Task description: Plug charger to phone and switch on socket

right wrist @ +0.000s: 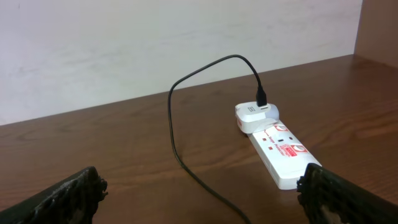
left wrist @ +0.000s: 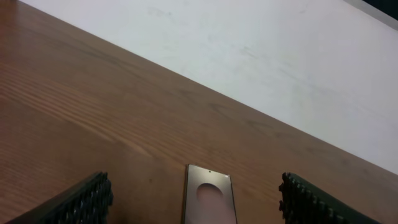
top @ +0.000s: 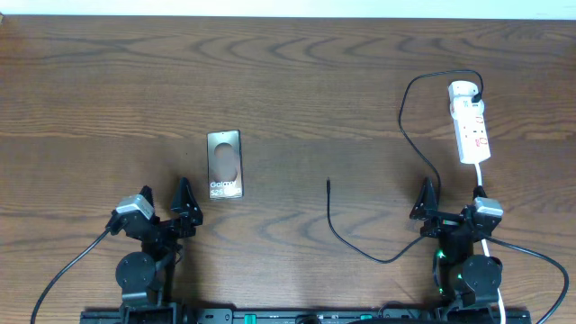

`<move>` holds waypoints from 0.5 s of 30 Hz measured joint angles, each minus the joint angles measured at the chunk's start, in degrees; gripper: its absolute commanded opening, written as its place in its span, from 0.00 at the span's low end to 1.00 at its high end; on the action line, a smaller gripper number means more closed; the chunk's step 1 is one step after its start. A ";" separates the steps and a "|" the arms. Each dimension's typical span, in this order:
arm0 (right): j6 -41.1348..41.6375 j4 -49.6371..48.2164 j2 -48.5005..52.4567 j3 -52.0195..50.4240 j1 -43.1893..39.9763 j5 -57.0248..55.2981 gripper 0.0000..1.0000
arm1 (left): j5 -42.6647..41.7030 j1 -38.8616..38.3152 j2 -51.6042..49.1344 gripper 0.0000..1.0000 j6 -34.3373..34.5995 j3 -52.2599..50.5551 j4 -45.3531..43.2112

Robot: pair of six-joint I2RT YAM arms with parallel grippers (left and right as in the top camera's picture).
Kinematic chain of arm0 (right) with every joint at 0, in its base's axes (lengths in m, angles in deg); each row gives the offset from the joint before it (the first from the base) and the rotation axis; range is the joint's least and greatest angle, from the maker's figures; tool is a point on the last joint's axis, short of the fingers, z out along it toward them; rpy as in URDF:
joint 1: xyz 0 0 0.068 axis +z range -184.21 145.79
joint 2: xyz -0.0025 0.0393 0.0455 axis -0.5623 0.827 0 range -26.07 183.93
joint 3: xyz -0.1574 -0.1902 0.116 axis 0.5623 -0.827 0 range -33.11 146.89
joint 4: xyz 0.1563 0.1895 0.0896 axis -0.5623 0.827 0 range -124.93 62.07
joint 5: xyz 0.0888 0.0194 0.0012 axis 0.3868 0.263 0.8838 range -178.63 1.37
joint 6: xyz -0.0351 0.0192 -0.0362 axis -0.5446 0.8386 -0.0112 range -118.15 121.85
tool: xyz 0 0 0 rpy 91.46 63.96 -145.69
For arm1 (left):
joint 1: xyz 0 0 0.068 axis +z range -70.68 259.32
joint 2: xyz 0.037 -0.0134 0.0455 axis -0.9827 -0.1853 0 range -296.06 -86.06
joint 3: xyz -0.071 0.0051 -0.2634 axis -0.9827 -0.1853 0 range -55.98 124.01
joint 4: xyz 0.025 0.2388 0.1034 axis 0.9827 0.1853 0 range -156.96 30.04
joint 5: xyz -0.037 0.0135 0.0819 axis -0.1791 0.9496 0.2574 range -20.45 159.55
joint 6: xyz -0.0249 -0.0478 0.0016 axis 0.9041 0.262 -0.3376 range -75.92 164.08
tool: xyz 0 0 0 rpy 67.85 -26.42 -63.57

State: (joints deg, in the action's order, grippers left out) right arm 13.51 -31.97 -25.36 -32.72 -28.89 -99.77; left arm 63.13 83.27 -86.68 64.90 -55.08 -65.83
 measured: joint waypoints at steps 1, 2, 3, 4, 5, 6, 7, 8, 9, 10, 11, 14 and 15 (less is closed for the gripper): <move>-0.02 0.00 0.00 0.00 0.00 0.00 0.99 | 0.17 0.00 0.00 0.85 -0.02 0.00 0.02; 0.00 0.00 0.00 0.00 0.00 0.00 0.99 | 0.26 0.00 0.00 0.85 -0.02 0.00 0.02; 0.00 0.00 0.00 0.00 0.00 0.00 0.99 | 0.39 0.00 0.00 0.85 -0.02 0.00 0.07; 0.00 -0.02 0.00 0.00 0.00 -0.02 0.99 | 0.42 0.00 0.00 0.85 -0.02 0.02 0.07; 0.00 0.00 0.00 0.00 0.00 0.00 0.99 | 0.39 0.00 0.00 0.85 0.00 0.02 0.07; 0.00 -0.02 0.00 0.00 0.00 0.00 0.99 | 0.37 0.00 0.00 0.85 0.00 0.02 0.07; 0.00 -0.02 0.00 0.00 0.00 -0.02 0.99 | 0.37 0.00 0.00 0.85 -0.02 0.02 0.04; 0.00 -0.02 0.00 0.00 0.00 0.00 0.99 | 0.35 0.00 0.00 0.85 -0.02 0.02 0.00; 0.00 -0.02 0.00 0.00 0.00 0.00 0.99 | 0.22 0.00 0.00 0.85 -0.04 0.02 -0.07; 0.00 -0.02 0.00 0.00 0.00 0.00 0.99 | 0.09 0.00 0.00 0.85 -0.07 0.07 -0.13; 0.00 -0.02 0.00 0.00 0.00 0.00 0.99 | -0.11 0.00 0.00 0.85 -0.20 0.22 0.00; 0.00 0.00 0.00 0.00 0.00 -0.02 0.99 | -0.94 0.00 -0.44 0.85 -1.66 1.97 2.21; 0.00 -0.02 0.00 0.00 0.00 0.00 0.99 | -1.03 0.00 -1.25 0.85 -2.38 3.39 3.32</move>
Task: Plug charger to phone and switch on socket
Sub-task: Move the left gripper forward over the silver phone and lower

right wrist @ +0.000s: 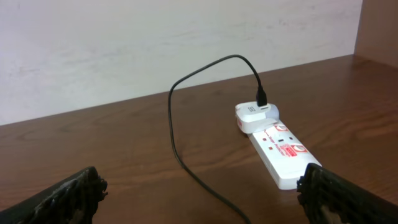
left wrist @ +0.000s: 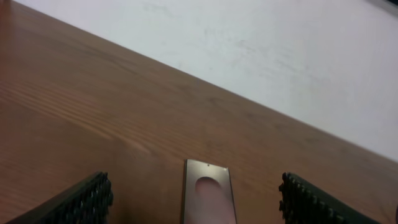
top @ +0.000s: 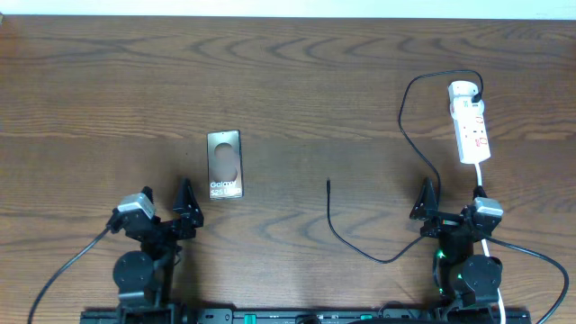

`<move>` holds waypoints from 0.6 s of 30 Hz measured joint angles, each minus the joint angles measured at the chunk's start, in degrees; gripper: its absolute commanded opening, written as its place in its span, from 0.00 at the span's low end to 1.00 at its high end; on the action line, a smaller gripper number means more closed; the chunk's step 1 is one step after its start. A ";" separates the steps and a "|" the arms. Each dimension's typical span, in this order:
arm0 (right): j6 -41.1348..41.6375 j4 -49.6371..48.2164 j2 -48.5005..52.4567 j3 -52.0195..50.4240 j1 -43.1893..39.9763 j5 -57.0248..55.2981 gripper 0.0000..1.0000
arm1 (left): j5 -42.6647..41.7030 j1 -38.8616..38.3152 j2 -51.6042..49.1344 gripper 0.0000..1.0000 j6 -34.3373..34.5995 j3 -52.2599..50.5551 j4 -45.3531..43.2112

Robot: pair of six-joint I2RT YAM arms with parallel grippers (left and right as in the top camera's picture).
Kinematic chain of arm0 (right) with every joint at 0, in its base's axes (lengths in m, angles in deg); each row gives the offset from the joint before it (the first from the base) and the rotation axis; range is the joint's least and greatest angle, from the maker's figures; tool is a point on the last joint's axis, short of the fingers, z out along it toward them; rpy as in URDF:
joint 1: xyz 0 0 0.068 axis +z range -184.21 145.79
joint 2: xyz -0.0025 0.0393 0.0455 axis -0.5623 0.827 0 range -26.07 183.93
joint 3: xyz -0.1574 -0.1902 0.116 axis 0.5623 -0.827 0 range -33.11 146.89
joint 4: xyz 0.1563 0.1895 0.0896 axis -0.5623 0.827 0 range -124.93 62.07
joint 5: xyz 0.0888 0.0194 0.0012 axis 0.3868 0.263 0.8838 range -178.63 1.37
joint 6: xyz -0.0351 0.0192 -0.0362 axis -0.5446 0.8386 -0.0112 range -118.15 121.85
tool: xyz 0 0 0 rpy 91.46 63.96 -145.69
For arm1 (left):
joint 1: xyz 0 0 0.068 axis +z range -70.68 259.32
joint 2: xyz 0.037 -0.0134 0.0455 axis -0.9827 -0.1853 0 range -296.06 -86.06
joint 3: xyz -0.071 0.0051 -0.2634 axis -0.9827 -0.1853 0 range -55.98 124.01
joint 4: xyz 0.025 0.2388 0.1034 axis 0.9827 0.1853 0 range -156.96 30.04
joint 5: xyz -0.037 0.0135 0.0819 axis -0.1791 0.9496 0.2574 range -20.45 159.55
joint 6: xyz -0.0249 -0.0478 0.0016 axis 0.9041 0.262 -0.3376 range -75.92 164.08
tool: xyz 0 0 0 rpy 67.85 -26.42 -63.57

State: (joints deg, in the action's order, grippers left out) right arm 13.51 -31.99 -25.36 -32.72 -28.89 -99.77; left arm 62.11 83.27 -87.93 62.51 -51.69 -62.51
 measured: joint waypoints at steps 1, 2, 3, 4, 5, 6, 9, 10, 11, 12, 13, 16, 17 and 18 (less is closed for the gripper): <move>0.00 0.02 0.00 0.00 0.00 0.00 0.99 | -0.13 0.00 -1.46 0.85 -0.76 2.14 0.96; 0.00 0.02 0.00 0.00 0.00 0.00 0.99 | -0.17 0.00 -3.43 0.85 -1.60 4.92 1.81; -0.02 0.00 0.00 0.00 0.00 0.02 0.99 | -0.17 0.00 -5.84 0.85 -2.21 8.33 2.64; -0.02 0.04 0.00 0.00 0.00 0.04 0.99 | -0.17 0.00 -8.55 0.85 -2.80 12.24 3.76; -0.04 -0.02 0.02 0.00 0.00 0.07 0.99 | -0.20 0.00 -11.50 0.85 -3.30 16.13 5.64; -0.04 0.02 -0.02 0.00 0.00 0.11 0.99 | -0.20 0.00 -15.93 0.85 -3.67 21.64 8.61; -0.13 0.07 -0.07 0.00 0.00 0.24 0.99 | -0.37 0.00 -28.87 0.85 -4.33 36.22 17.20; -0.15 0.07 -0.09 0.00 0.00 0.24 0.99 | -0.39 0.00 -33.27 0.85 -4.68 41.20 20.59; -0.15 0.02 -0.07 0.00 0.00 0.24 0.99 | -0.61 0.00 -37.79 0.85 -5.03 46.34 24.57; -0.15 0.02 -0.07 0.00 0.00 0.22 0.99 | -0.94 -0.02 -42.75 0.85 -5.44 52.13 28.63; -0.15 0.02 -0.09 0.00 0.00 0.24 0.99 | -1.22 -0.04 -47.12 0.85 -5.68 57.02 32.70; -0.15 -0.02 -0.07 0.00 0.00 0.24 0.99 | -1.68 -0.04 -61.26 0.85 -7.04 73.35 46.49; -0.15 0.07 -0.07 0.00 0.00 0.24 0.99 | -1.70 -0.04 -65.37 0.85 -7.39 77.94 50.60; -0.15 0.04 -0.09 0.00 0.00 0.24 0.99 | -1.73 -0.04 -69.57 0.85 -7.80 82.05 53.62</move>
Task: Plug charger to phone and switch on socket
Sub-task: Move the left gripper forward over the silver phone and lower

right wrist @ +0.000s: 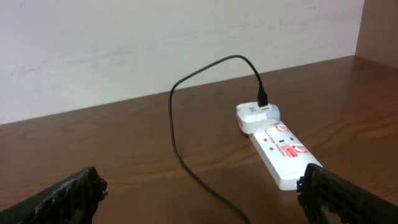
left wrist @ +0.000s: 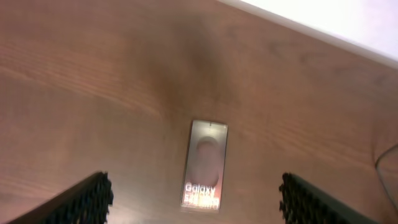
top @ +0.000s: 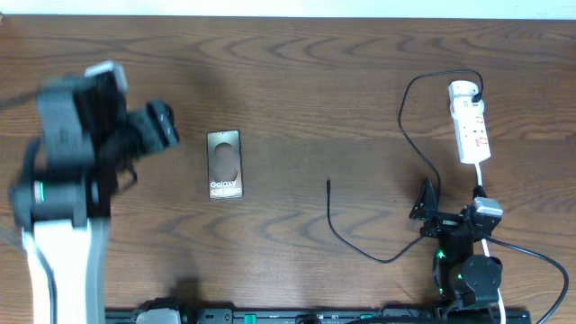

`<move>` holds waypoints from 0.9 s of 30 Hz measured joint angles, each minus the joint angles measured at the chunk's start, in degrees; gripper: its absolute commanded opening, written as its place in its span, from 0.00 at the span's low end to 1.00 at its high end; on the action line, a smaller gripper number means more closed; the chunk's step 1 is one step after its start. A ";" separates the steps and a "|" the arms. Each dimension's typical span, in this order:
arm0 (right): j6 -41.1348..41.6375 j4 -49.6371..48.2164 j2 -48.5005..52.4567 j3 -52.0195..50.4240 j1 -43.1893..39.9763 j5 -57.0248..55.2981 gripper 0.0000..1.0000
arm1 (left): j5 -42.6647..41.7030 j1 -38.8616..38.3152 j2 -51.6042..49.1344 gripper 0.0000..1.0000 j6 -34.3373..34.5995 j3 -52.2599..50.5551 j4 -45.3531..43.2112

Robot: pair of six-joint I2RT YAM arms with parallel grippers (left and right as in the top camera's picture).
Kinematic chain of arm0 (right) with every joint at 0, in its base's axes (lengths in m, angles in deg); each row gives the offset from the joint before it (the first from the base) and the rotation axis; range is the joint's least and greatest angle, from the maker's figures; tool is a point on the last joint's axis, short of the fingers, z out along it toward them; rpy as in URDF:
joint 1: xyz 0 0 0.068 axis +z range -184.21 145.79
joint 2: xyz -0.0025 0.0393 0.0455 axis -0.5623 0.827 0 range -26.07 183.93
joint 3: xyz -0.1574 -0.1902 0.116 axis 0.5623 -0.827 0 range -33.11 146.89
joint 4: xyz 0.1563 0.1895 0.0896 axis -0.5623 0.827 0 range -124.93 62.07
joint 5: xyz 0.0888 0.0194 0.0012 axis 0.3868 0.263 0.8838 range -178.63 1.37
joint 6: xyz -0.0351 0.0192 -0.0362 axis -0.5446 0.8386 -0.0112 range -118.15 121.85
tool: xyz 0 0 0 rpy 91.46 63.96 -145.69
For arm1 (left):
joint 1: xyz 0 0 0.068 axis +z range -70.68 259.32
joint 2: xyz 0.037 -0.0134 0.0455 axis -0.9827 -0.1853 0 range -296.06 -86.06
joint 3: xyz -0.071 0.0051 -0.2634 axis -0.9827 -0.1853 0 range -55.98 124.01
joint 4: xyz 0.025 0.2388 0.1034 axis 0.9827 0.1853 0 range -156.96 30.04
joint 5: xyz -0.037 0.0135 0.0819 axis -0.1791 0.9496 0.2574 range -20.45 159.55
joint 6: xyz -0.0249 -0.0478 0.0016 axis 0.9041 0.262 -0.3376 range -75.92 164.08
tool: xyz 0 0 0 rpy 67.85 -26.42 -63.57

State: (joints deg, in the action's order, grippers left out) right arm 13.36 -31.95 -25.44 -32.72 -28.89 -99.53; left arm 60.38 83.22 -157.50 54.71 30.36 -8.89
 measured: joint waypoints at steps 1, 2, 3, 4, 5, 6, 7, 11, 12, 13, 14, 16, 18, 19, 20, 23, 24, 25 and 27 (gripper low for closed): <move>0.00 0.00 0.00 0.00 0.00 0.00 0.99 | -0.02 0.00 -3.65 0.85 -0.24 3.21 2.27; 0.00 0.00 0.00 0.00 0.00 0.00 0.99 | -0.13 0.00 -6.40 0.85 -0.37 5.29 3.32; 0.00 0.00 0.00 0.00 0.00 0.00 0.99 | -0.15 0.00 -9.16 0.85 -0.44 6.64 3.72; 0.00 0.00 0.00 0.00 0.00 0.00 0.99 | -0.17 0.00 -11.30 0.85 -0.48 7.32 4.15; 0.00 0.00 0.00 0.00 0.00 0.00 0.99 | -0.20 0.00 -13.27 0.85 -0.55 7.56 5.11; 0.00 0.00 0.00 0.00 0.00 0.00 0.99 | -0.48 0.00 -15.32 0.85 -0.63 7.56 6.69; 0.00 0.00 0.00 0.00 0.00 0.00 0.99 | -1.01 0.00 -17.14 0.85 -0.61 7.56 8.07; 0.00 0.00 0.00 0.00 0.00 0.00 0.99 | -4.07 0.00 -23.69 0.49 -0.63 7.54 10.71; 0.00 0.00 0.00 0.00 0.00 0.00 0.99 | -4.87 0.00 -25.42 0.42 -0.61 7.54 11.17; 0.00 0.00 0.00 0.00 0.00 0.00 0.99 | -5.44 0.00 -26.88 0.43 -0.61 7.54 11.19; 0.00 0.00 0.00 0.00 0.00 0.00 0.99 | -5.97 0.00 -28.55 0.72 -0.92 7.54 11.19; 0.00 0.00 0.00 0.00 0.00 0.00 0.99 | -6.67 -0.11 -31.21 0.98 -1.31 7.54 11.43; 0.00 0.00 0.00 0.00 0.00 0.00 0.99 | -7.17 -0.28 -33.48 0.98 -1.49 7.54 11.93; 0.00 0.00 0.00 0.00 0.00 0.00 0.99 | -7.32 -0.37 -34.53 0.98 -1.51 7.54 12.09; 0.00 0.00 0.00 0.00 0.00 0.00 0.99 | -7.34 -0.50 -35.28 0.98 -1.51 7.54 12.09; 0.00 0.00 0.00 0.00 0.00 0.00 0.99 | -7.45 -1.14 -36.85 0.98 -1.51 7.54 12.02; 0.00 0.00 0.00 0.00 0.00 0.00 0.99 | -7.37 -1.55 -37.11 0.98 -1.68 7.54 11.98; 0.00 0.00 0.00 0.00 0.00 0.00 0.99 | -7.13 -1.99 -37.20 0.98 -1.70 7.54 11.91; 0.00 0.00 0.00 0.00 0.00 0.00 0.99 | -5.92 -3.13 -37.22 0.98 -1.75 7.54 11.72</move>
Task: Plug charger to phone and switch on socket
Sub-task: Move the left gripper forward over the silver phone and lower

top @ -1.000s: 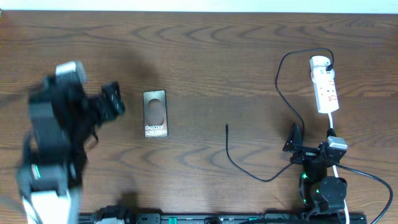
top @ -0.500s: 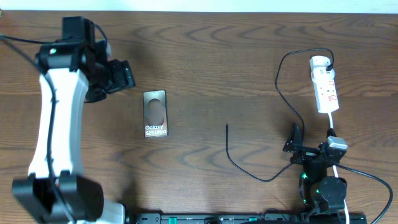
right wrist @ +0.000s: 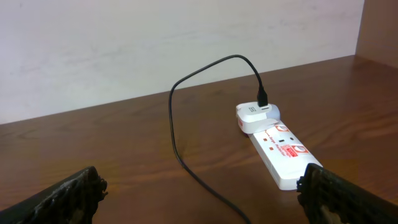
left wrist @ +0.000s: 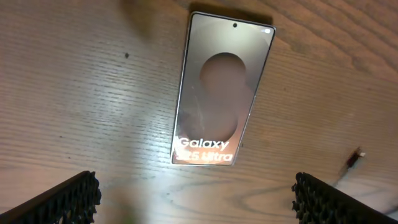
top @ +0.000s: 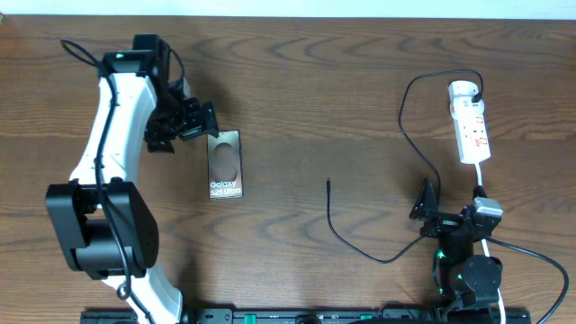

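Note:
The phone (top: 224, 165) lies flat on the wooden table, screen up and reading "Galaxy S25 Ultra"; in the left wrist view the phone (left wrist: 224, 87) lies straight below the camera. My left gripper (top: 184, 130) hovers open by its far left corner, with nothing between the fingers (left wrist: 68, 199). The black charger cable (top: 407, 135) runs from a white adapter (right wrist: 256, 116) on the white power strip (top: 471, 126) to its free plug (top: 329, 184), which lies right of the phone. My right gripper (top: 449, 205) rests open at the near edge, just short of the strip (right wrist: 280, 152).
The cable loops across the table (top: 297, 81) between the strip and the plug, passing close in front of the right arm's base. A white wall (right wrist: 155, 43) runs along the far edge of the table. The strip's own white lead trails toward the right arm.
My left arm was raised left of the phone, blurred in the overhead view. It now reaches over the table with its open gripper lower, close above the phone's far end. The right arm is unmoved.
Both arms sat folded at the near edge with grippers open, the left one facing the phone. The left wrist view then tipped slightly. After that the left arm stood high over the left side, and now its gripper hangs just above the phone. Phone, cable and strip stayed put.

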`<move>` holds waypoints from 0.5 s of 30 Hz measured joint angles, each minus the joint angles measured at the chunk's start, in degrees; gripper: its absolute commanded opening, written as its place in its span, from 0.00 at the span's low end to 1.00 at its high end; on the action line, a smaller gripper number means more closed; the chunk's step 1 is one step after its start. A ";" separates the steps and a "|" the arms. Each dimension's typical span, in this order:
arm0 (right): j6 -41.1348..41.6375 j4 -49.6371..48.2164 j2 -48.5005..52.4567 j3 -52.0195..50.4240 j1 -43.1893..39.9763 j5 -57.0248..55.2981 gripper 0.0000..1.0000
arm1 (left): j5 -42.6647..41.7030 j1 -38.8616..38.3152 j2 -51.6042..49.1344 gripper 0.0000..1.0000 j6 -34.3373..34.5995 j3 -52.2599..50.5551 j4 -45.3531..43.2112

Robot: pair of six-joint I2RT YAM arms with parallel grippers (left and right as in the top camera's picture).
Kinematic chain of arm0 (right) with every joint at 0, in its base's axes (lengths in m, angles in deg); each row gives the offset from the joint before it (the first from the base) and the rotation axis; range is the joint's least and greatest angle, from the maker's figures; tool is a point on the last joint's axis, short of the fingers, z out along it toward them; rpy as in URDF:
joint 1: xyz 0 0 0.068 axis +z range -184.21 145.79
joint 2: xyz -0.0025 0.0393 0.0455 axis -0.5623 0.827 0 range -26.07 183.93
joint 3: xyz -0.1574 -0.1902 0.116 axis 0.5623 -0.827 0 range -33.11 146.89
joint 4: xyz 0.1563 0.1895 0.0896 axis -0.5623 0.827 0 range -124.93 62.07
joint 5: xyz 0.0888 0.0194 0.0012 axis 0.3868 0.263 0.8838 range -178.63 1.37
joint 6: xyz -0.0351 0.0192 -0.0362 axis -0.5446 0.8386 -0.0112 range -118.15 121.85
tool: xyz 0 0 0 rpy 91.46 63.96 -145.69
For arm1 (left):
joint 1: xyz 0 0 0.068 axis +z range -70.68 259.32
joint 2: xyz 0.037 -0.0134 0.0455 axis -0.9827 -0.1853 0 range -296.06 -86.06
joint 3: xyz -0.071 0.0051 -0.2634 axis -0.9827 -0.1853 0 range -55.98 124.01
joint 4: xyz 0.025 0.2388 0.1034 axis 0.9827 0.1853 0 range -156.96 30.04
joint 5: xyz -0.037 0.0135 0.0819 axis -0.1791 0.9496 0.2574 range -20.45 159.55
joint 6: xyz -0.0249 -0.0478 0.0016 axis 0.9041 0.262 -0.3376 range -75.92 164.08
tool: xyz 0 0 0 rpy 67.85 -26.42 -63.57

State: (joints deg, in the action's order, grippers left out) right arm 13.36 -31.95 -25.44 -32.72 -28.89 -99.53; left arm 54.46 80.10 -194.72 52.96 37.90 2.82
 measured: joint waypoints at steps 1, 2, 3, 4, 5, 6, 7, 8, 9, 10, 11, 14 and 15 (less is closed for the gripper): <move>0.00 0.00 0.00 0.00 0.00 0.00 0.99 | 0.98 -0.81 0.00 0.98 0.02 0.00 -0.09; 0.00 0.00 0.00 0.00 0.00 0.00 0.99 | 1.99 -1.51 0.00 0.98 0.02 0.00 -0.28; 0.00 0.00 0.00 0.00 0.00 0.00 0.99 | 2.97 -2.32 0.00 0.98 0.07 0.00 -0.50; 0.00 0.00 0.00 0.00 0.00 0.00 0.99 | 4.68 -3.45 0.00 0.98 0.28 0.00 -0.85; 0.00 0.02 0.00 0.00 0.00 0.00 0.99 | 5.51 -4.07 0.00 0.98 0.35 0.00 -1.03; 0.00 0.00 0.00 0.00 0.00 0.00 0.99 | 7.17 -5.09 0.00 0.98 0.81 0.00 -1.29; 0.00 0.00 0.00 0.00 0.00 0.00 0.99 | 8.70 -6.03 0.00 0.98 1.44 0.00 -1.64; 0.00 0.00 0.00 0.00 0.00 0.00 0.99 | 9.97 -6.88 0.00 0.98 1.88 0.00 -2.14; 0.00 0.00 0.00 0.00 0.00 0.00 0.99 | 11.06 -7.72 0.00 0.98 2.03 0.00 -2.62; 0.00 0.00 0.00 0.00 0.00 0.00 0.99 | 12.02 -8.50 0.00 0.98 2.40 0.00 -3.08; 0.00 0.00 0.00 0.00 0.00 0.00 0.99 | 12.72 -9.22 0.00 0.98 2.78 0.00 -3.69; 0.00 0.00 0.00 0.00 0.00 0.00 0.99 | 14.08 -11.02 0.00 0.98 3.45 -0.52 -6.58; 0.00 0.00 0.00 0.00 0.00 0.00 0.99 | 14.36 -11.45 0.00 0.98 3.65 -0.94 -7.69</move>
State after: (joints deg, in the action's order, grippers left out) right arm 13.36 -31.95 -25.44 -32.72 -28.89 -99.53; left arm 68.82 68.64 -194.72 56.61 36.96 -4.87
